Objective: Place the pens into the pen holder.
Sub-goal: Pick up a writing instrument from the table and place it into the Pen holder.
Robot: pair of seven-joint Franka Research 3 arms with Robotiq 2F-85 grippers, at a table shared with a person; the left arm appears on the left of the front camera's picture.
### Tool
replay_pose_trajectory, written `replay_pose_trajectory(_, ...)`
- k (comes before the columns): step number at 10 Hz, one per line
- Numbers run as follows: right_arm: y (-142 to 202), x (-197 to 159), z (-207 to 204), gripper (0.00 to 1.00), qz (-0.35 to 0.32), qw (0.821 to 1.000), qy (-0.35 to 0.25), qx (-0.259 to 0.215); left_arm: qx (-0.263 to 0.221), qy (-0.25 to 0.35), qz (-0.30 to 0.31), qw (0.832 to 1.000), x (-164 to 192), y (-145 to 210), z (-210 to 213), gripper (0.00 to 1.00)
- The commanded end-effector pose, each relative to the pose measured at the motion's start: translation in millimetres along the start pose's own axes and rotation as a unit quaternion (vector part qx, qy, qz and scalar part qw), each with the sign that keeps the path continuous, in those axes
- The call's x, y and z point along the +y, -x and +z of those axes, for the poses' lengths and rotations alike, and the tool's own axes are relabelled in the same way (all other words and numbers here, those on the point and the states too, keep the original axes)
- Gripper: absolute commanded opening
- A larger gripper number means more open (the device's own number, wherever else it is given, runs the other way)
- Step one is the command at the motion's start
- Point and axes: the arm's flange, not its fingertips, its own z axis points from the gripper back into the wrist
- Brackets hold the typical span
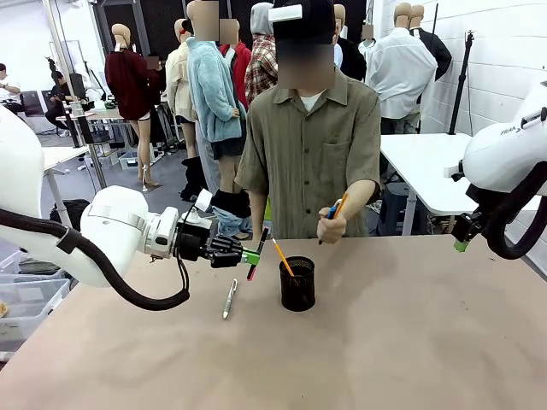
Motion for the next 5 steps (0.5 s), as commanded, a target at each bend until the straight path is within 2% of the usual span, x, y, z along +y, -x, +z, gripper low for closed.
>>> replay_pose_trajectory(1, 0, 0, -2, 0.82, 0.003, 1.000, 0.014, 0.000, -0.023, 0.002, -0.013, 1.000, 4, 2, -8, 0.00)
replay_pose_trajectory(2, 0, 0, -2, 0.82, 0.003, 1.000, 0.014, 0.000, -0.020, 0.004, -0.011, 1.000, 4, 3, -10, 0.00)
replay_pose_trajectory(3, 0, 0, -2, 0.82, 0.003, 1.000, 0.014, 0.000, -0.021, -0.010, -0.018, 1.000, -2, 4, 7, 0.00)
replay_pose_trajectory(5, 0, 0, -2, 0.82, 0.003, 1.000, 0.014, 0.000, -0.050, -0.081, -0.036, 0.995, -38, 13, 101, 0.00)
